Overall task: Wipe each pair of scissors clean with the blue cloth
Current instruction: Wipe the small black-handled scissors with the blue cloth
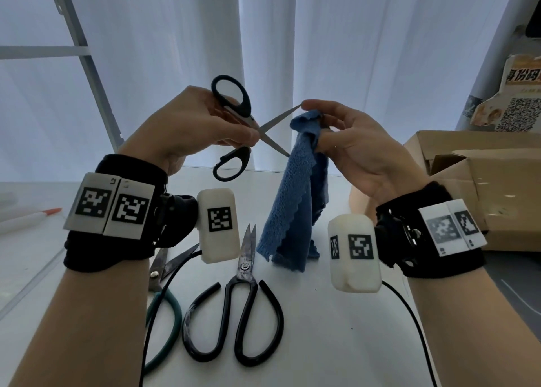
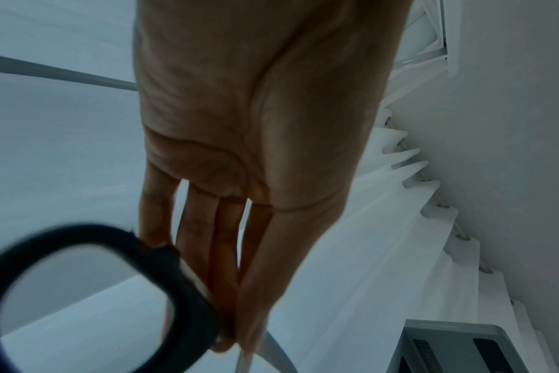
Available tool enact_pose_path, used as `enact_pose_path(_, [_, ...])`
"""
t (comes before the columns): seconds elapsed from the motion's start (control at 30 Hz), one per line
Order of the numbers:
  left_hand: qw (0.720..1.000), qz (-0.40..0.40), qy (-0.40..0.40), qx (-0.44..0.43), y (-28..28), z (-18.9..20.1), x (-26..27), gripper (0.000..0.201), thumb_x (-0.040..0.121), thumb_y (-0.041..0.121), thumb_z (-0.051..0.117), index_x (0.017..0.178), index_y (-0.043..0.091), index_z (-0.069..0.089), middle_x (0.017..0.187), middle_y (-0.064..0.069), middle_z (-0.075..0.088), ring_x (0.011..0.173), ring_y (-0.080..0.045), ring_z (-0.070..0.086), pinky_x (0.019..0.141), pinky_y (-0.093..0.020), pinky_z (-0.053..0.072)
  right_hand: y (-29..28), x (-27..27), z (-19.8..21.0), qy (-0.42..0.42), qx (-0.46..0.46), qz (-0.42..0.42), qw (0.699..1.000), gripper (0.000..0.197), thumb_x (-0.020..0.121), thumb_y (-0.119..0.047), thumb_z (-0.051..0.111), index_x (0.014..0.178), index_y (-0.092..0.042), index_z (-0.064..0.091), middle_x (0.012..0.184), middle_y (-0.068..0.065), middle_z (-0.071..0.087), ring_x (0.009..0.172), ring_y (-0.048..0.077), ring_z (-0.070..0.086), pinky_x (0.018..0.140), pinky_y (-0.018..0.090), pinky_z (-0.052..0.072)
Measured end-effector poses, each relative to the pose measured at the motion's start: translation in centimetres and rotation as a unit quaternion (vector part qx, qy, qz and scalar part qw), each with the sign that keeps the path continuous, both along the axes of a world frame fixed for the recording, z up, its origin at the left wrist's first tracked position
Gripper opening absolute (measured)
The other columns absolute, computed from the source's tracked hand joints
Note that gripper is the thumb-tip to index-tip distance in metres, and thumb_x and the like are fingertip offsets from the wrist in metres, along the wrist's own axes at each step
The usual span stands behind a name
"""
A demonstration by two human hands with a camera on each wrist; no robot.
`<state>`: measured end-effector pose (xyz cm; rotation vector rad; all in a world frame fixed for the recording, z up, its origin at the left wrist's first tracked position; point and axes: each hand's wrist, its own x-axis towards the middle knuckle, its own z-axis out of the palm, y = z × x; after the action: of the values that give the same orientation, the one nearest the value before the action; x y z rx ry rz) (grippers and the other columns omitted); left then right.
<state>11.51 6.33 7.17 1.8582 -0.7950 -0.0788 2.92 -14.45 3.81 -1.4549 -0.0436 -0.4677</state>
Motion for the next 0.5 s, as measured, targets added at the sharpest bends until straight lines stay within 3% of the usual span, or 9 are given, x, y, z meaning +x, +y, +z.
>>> enact_pose_path(0.07, [1.000, 0.008, -0.004, -0.002, 0.1, 0.1, 0.0, 0.015, 0.077, 0.006, 0.080, 0.091, 0.009, 0.076, 0.081, -0.001, 0.078, 0.083, -0.011, 0.074, 0.076, -0.015, 0.055, -0.2, -0.1, 0.0, -0.010, 0.001, -0.006, 1.000, 0.048, 0.081, 0.026, 0.051, 0.115, -0.006, 0.063, 0.090, 0.002, 0.070, 0.088, 0.016, 0.066, 0.083, 0.021, 0.055])
enact_pose_path(0.2, [0.999, 0.038, -0.010, -0.021, 0.2, 0.2, 0.0, 0.015, 0.079, 0.007, 0.079, 0.094, 0.010, 0.076, 0.082, 0.000, 0.078, 0.083, -0.010, 0.074, 0.082, -0.018, 0.053, -1.0, 0.1, -0.3, -0.006, -0.049, -0.067, 0.997, 0.021, 0.084, 0.002, 0.072, 0.100, -0.011, 0.067, 0.086, 0.000, 0.071, 0.088, 0.012, 0.068, 0.088, 0.023, 0.054])
enact_pose_path(0.27, [0.999, 0.050, -0.009, -0.019, 0.2, 0.2, 0.0, 0.016, 0.080, 0.009, 0.079, 0.095, 0.011, 0.075, 0.082, 0.002, 0.077, 0.082, -0.010, 0.074, 0.077, -0.011, 0.050, -1.3, 0.2, -0.5, 0.000, -0.074, -0.109, 0.991, 0.013, 0.084, -0.007, 0.075, 0.093, -0.014, 0.068, 0.083, -0.001, 0.070, 0.088, 0.013, 0.067, 0.088, 0.027, 0.055])
enact_pose_path(0.33, [0.998, 0.055, -0.006, -0.011, 0.1, 0.3, -0.2, 0.018, 0.080, 0.009, 0.079, 0.097, 0.010, 0.074, 0.079, 0.005, 0.077, 0.079, -0.007, 0.073, 0.066, -0.003, 0.046, -1.3, 0.3, -0.6, 0.011, -0.091, -0.141, 0.986, 0.011, 0.083, -0.015, 0.078, 0.088, -0.017, 0.068, 0.081, -0.004, 0.068, 0.083, 0.011, 0.065, 0.077, 0.025, 0.053])
enact_pose_path(0.4, [0.999, 0.049, -0.005, -0.003, 0.2, 0.4, -0.3, 0.021, 0.081, 0.008, 0.078, 0.102, 0.008, 0.071, 0.079, 0.006, 0.077, 0.083, -0.008, 0.073, 0.067, -0.005, 0.045, -1.4, 0.4, -0.7, 0.022, -0.108, -0.175, 0.978, 0.014, 0.081, -0.021, 0.081, 0.084, -0.019, 0.067, 0.083, -0.004, 0.066, 0.082, 0.012, 0.062, 0.070, 0.019, 0.047])
enact_pose_path(0.5, [1.000, 0.030, 0.001, -0.003, 0.2, 0.6, -0.7, 0.024, 0.084, 0.007, 0.075, 0.106, 0.008, 0.066, 0.083, 0.004, 0.078, 0.083, -0.009, 0.073, 0.070, -0.006, 0.044, -1.5, 0.5, -0.9, 0.020, -0.130, -0.236, 0.963, 0.019, 0.075, -0.027, 0.084, 0.076, -0.022, 0.066, 0.108, 0.002, 0.060, 0.099, 0.015, 0.060, 0.072, 0.016, 0.045])
